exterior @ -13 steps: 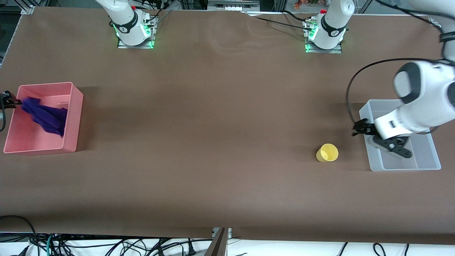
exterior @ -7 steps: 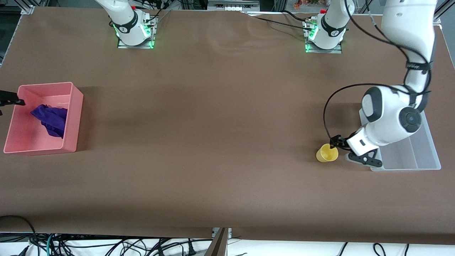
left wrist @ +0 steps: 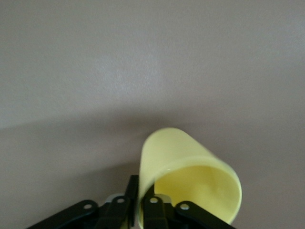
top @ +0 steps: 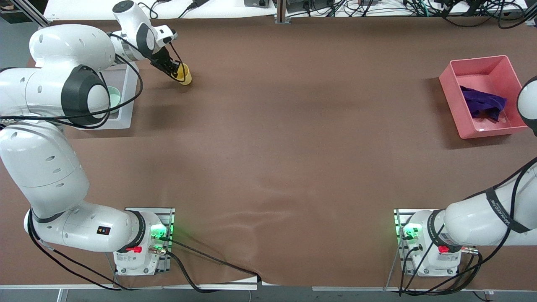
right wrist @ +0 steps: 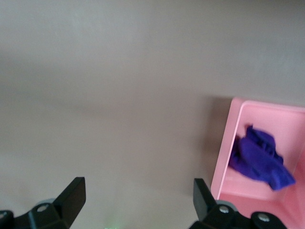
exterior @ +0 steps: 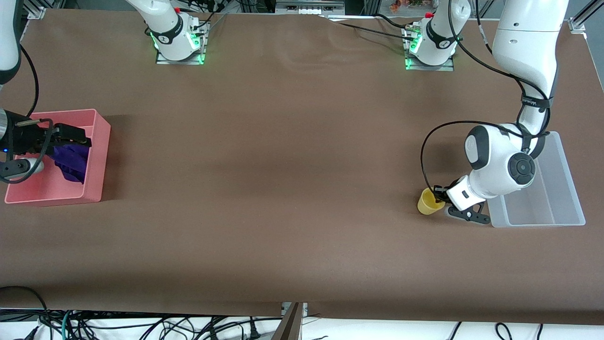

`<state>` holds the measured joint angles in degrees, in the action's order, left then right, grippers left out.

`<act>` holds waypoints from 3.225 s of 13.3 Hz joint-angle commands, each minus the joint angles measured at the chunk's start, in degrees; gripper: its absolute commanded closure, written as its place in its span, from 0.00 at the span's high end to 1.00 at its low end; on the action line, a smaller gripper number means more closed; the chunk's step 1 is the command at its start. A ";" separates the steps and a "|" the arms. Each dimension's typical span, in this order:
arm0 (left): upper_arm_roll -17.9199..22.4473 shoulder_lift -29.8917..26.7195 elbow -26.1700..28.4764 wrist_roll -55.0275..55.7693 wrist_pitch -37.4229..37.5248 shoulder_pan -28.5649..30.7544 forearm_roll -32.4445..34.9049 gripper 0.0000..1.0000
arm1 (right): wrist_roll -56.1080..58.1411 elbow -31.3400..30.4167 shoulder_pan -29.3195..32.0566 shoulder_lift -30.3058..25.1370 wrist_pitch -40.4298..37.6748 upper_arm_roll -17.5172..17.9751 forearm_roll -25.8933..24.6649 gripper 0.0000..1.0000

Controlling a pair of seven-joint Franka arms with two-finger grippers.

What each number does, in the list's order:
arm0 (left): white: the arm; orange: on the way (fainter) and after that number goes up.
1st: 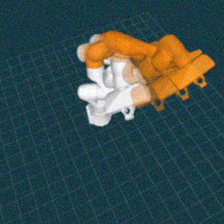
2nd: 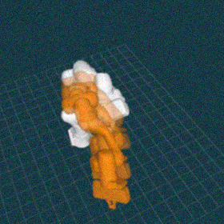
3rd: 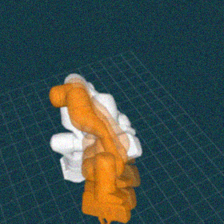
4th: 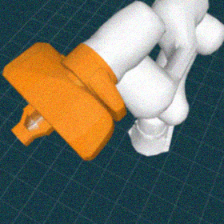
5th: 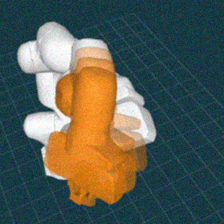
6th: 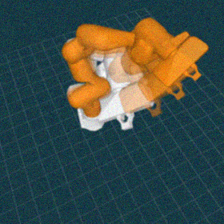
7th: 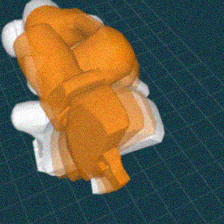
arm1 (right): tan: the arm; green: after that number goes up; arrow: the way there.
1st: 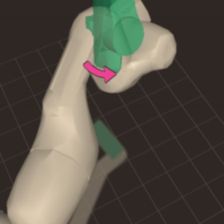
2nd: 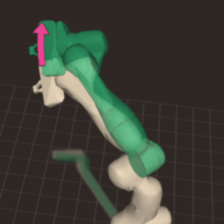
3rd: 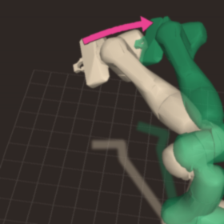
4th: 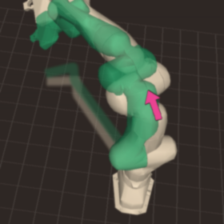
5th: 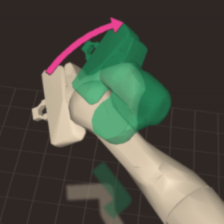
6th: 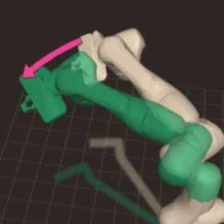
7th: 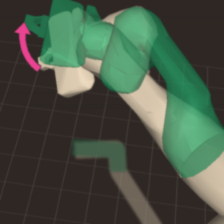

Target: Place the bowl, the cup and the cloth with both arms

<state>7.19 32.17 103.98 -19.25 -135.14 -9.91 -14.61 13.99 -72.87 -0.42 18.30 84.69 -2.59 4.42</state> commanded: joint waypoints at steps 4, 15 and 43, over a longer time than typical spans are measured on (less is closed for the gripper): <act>0.99 -10.00 -3.59 -2.29 18.89 2.08 6.16 0.00 | 0.78 -4.21 1.30 -6.69 3.91 0.92 -5.55 1.00; 10.12 -11.45 -0.37 -37.78 18.26 11.23 18.13 0.00 | -10.48 -6.87 0.16 -8.82 -4.88 4.00 -6.45 1.00; -9.30 -33.32 -15.56 19.51 56.22 9.39 15.14 1.00 | -9.77 -3.95 0.77 -7.05 -4.97 2.77 -6.36 1.00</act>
<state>-2.19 -3.35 90.68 -0.39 -80.21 -0.14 -0.53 3.73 -78.20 0.06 10.80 80.51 0.00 -1.38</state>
